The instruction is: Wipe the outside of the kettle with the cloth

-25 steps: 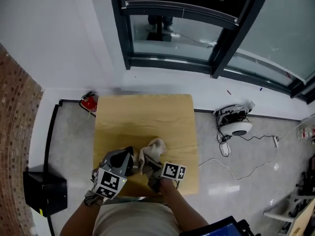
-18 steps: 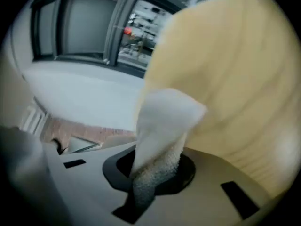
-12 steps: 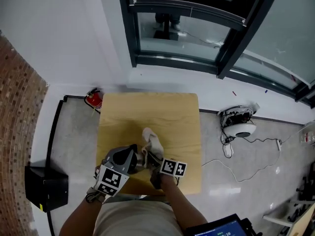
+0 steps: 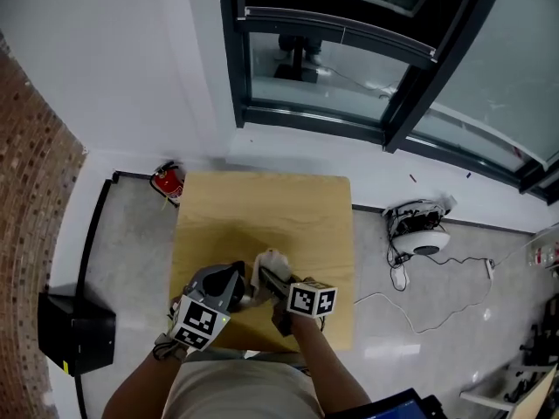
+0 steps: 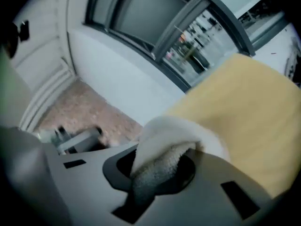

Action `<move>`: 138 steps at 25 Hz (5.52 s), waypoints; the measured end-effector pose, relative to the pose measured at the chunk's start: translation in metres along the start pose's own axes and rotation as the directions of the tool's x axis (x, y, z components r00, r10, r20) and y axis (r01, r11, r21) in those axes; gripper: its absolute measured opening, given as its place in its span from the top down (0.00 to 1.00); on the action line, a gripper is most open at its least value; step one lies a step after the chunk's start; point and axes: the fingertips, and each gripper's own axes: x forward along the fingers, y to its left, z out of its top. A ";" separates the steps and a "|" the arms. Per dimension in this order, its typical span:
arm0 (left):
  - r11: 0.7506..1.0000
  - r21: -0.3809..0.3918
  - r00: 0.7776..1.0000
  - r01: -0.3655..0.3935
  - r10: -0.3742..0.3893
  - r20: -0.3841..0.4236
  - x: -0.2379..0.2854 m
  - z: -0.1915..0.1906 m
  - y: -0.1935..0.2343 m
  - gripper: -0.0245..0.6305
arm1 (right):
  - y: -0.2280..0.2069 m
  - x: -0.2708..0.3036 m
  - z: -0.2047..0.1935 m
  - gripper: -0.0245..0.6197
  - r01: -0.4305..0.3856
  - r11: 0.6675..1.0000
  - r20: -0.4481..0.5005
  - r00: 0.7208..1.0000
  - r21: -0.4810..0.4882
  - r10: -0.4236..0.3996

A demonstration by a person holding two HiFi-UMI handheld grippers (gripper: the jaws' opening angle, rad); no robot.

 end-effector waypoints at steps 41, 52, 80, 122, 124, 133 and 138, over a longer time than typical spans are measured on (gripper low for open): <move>0.991 0.085 0.992 0.104 -0.109 0.059 -0.007 0.021 -0.081 0.96 | -0.069 -0.061 -0.086 0.88 0.141 0.918 0.177 0.960 0.370 -0.219; 0.993 0.097 0.992 0.069 -0.079 0.096 -0.012 0.022 -0.079 0.96 | -0.036 -0.024 -0.043 0.88 0.083 0.989 -0.025 0.996 0.121 -0.081; 0.716 -0.526 0.888 0.458 -0.398 0.231 -0.032 0.019 -0.031 0.97 | 0.074 -0.081 -0.059 0.88 -0.296 0.946 0.025 0.955 0.131 0.295; 0.911 -0.410 0.994 0.041 0.002 0.105 -0.033 0.000 -0.016 0.96 | -0.003 -0.045 -0.120 0.88 0.054 0.968 -0.281 0.952 -0.243 -0.124; 0.830 -0.556 0.990 0.043 0.040 0.137 -0.037 -0.005 0.009 0.96 | 0.048 -0.059 -0.104 0.88 -0.167 0.973 -0.202 0.970 -0.160 0.134; 0.803 -0.591 0.992 0.079 -0.121 -0.032 -0.016 -0.019 0.041 0.96 | 0.083 -0.056 -0.023 0.88 -0.231 0.969 0.109 0.965 -0.083 0.240; 0.692 -0.722 0.997 -0.026 -0.032 -0.067 -0.020 -0.069 0.050 0.96 | 0.039 -0.021 -0.063 0.88 -0.044 0.999 -0.177 0.983 -0.026 0.039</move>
